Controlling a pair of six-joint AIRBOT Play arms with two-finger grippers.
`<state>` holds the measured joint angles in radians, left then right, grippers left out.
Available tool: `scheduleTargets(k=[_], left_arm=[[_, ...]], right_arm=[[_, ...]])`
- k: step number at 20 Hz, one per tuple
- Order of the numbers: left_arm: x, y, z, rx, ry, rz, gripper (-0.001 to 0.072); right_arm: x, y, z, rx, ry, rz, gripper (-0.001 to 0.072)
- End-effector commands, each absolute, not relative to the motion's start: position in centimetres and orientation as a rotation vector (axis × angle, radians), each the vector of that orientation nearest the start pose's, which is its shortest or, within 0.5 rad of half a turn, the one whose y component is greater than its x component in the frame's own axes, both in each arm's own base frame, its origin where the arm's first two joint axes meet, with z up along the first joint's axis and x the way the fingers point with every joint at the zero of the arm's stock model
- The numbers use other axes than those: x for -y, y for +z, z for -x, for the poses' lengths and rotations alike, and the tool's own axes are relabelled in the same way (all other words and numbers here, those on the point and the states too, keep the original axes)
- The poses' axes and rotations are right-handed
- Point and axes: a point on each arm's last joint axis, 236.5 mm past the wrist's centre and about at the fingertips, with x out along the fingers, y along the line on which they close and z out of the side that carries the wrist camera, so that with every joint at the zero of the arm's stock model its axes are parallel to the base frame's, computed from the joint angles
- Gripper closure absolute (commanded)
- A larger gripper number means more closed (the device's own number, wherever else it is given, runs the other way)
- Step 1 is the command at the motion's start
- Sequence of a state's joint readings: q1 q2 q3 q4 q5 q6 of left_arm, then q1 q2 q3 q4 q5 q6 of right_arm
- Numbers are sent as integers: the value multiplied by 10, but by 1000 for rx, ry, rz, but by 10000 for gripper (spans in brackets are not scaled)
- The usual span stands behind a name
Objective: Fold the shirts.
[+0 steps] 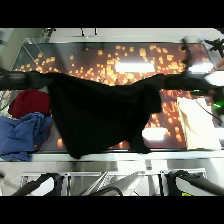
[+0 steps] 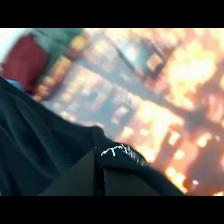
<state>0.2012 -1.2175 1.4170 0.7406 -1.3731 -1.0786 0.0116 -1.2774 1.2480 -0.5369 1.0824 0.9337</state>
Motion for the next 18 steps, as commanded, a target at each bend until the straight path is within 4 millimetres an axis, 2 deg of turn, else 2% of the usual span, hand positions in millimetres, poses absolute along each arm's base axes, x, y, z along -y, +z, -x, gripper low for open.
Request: scheduleTargets(k=[1,2,3,4,5,6,8,10,11,13,15,16,18], left_arm=[[99,51,-441,-1108,-734,348,692],[97,21,-449,-1166,-736,383,689],[95,1,-455,-1213,-744,411,652],[89,-12,-460,-1251,-754,437,257],[84,-16,-465,-1281,-750,469,19],[76,-13,-468,-1300,-747,493,21],[59,3,-467,-1334,-731,533,22],[38,6,-445,-1424,-664,518,109],[30,3,-429,-1467,-622,503,109],[30,-4,-389,-1541,-573,508,109],[39,-20,-330,-1632,-536,535,109],[48,-28,-301,-1670,-525,566,109],[64,-46,-247,-1705,-478,616,109]], right_arm=[[-194,22,-475,-908,778,-533,686],[-199,2,-482,-920,780,-594,669],[-201,-13,-489,-927,778,-652,543],[-200,-21,-494,-933,770,-680,442],[-196,-23,-498,-931,763,-683,439],[-188,-16,-501,-915,756,-689,439],[-161,11,-500,-891,750,-720,437],[-127,36,-485,-912,741,-722,437],[-111,42,-471,-956,728,-703,438],[-79,33,-435,-1097,656,-638,437],[-57,15,-397,-1211,576,-603,437],[-48,3,-380,-1246,526,-606,437],[-47,-20,-351,-1281,462,-662,437]])
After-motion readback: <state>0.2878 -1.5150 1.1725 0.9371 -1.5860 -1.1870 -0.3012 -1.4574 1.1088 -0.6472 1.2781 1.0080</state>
